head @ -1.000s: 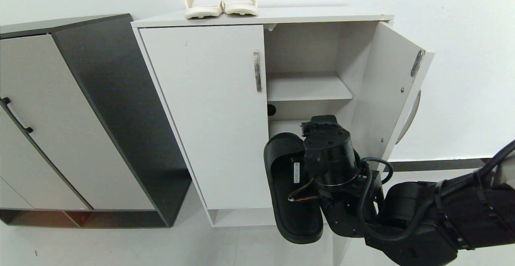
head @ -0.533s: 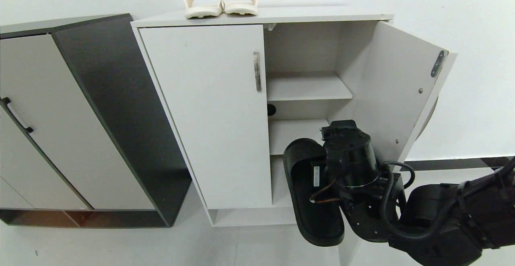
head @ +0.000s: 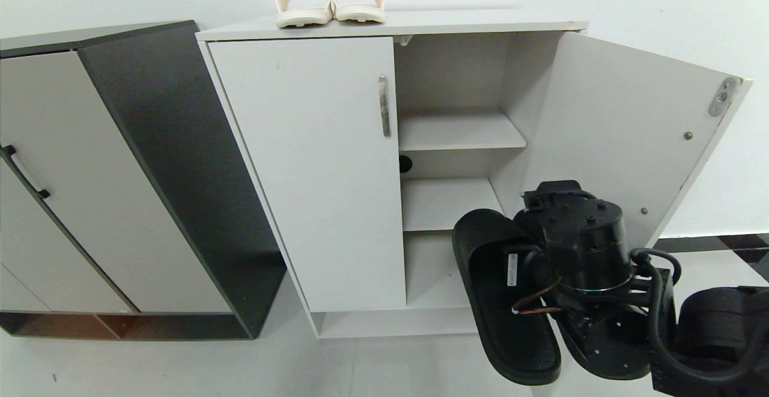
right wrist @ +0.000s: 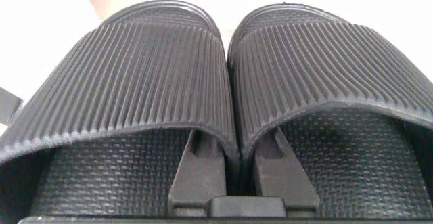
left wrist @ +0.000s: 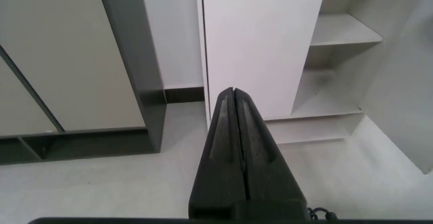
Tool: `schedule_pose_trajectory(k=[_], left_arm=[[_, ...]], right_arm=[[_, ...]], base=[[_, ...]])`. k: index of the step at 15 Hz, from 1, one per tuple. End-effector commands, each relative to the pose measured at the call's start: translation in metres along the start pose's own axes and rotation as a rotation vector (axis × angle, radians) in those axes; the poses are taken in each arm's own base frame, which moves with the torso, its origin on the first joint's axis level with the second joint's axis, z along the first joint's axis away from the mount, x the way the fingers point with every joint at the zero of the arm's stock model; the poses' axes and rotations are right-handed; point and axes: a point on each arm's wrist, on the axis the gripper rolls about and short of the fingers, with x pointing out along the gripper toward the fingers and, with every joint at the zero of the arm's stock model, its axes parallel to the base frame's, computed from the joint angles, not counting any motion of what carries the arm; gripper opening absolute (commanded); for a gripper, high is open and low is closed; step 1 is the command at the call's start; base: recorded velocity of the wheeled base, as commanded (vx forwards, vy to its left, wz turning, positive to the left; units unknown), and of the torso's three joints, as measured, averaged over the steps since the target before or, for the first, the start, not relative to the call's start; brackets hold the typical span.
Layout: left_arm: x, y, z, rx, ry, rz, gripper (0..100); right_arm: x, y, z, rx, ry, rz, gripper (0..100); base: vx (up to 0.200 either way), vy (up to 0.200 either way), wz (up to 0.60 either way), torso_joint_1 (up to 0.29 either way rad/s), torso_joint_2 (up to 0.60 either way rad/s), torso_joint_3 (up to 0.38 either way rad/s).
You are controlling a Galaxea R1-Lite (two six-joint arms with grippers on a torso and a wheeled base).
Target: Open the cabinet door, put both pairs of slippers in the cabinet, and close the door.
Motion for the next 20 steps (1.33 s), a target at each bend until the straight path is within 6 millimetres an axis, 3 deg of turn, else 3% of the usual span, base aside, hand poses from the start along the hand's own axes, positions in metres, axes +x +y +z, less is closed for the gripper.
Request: schedule_pose_trajectory(k=[1, 15, 17, 20], left_arm=[[0.000, 0.000, 0.000, 0.000, 0.001, 0.000, 0], [0.000, 0.000, 0.000, 0.000, 0.001, 0.000, 0], [0.000, 0.000, 0.000, 0.000, 0.001, 0.000, 0], [0.000, 0.000, 0.000, 0.000, 0.001, 0.000, 0]], right_arm=[[-0.011, -0.012, 0.006, 0.018, -0.017, 0.000, 0], [-0.025, -0.035, 0.012, 0.024, -0.034, -0.016, 0], [-0.029, -0.032, 0.015, 0.033, -0.044, 0.013, 0], [-0.041, -0.010, 0.021, 0.036, -0.050, 0.168, 0]], base=[[0.000, 0.000, 0.00, 0.000, 0.00, 0.000], [0.000, 0.000, 0.00, 0.000, 0.00, 0.000], [0.000, 0.000, 0.00, 0.000, 0.00, 0.000], [0.000, 0.000, 0.00, 0.000, 0.00, 0.000]])
